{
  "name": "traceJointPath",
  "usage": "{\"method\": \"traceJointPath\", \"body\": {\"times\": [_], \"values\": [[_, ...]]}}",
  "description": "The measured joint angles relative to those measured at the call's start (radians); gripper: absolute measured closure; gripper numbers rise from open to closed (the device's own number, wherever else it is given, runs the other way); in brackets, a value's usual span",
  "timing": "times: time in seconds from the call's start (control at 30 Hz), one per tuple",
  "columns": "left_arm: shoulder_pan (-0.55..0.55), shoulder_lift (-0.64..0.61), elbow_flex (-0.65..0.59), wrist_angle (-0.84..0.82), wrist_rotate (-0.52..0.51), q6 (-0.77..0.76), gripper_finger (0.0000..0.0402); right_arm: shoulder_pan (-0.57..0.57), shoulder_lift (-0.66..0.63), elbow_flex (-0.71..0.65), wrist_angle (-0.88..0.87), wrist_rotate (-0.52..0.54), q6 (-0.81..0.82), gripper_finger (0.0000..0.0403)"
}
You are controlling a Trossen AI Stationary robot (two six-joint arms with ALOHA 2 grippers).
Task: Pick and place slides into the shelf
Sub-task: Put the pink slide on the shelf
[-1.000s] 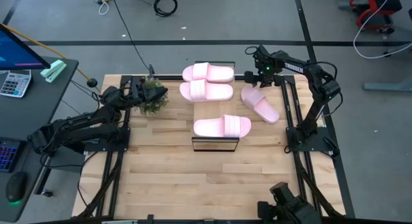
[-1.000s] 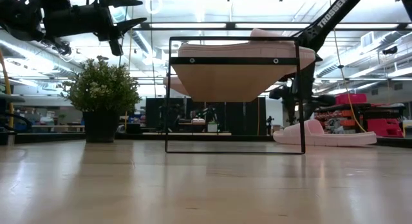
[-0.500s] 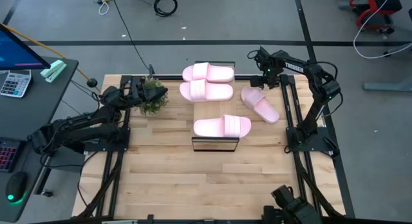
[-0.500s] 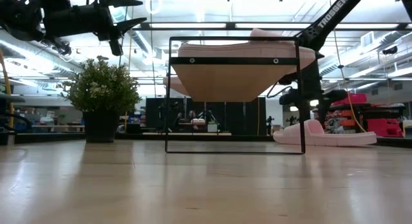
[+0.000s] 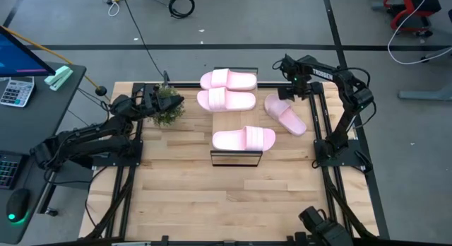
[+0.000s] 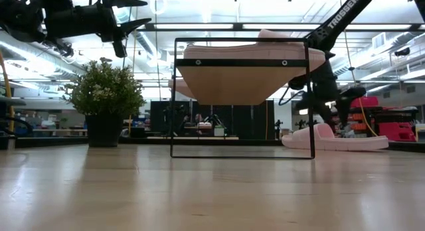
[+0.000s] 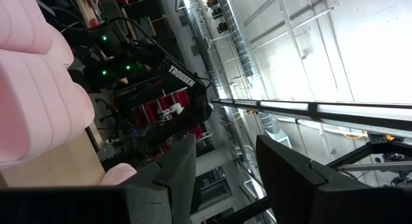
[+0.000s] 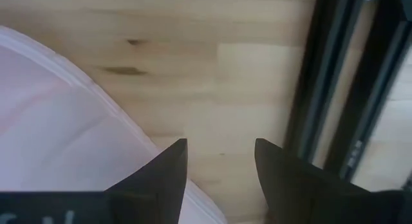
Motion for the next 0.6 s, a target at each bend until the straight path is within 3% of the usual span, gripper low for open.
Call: {"method": "traceJointPath", "body": {"times": [0.23,0.6], "values": [[0.000,0.000,0.000,0.000,0.000,0.003,0.0237,0.023,0.000,-0.008,-0.011,0.018,-0.004,0.0216],[0.000,0.000,0.000,0.000,0.000,0.003,0.0239,0.088,-0.002,-0.081,-0.006,-0.098,0.028,0.0216]]}}
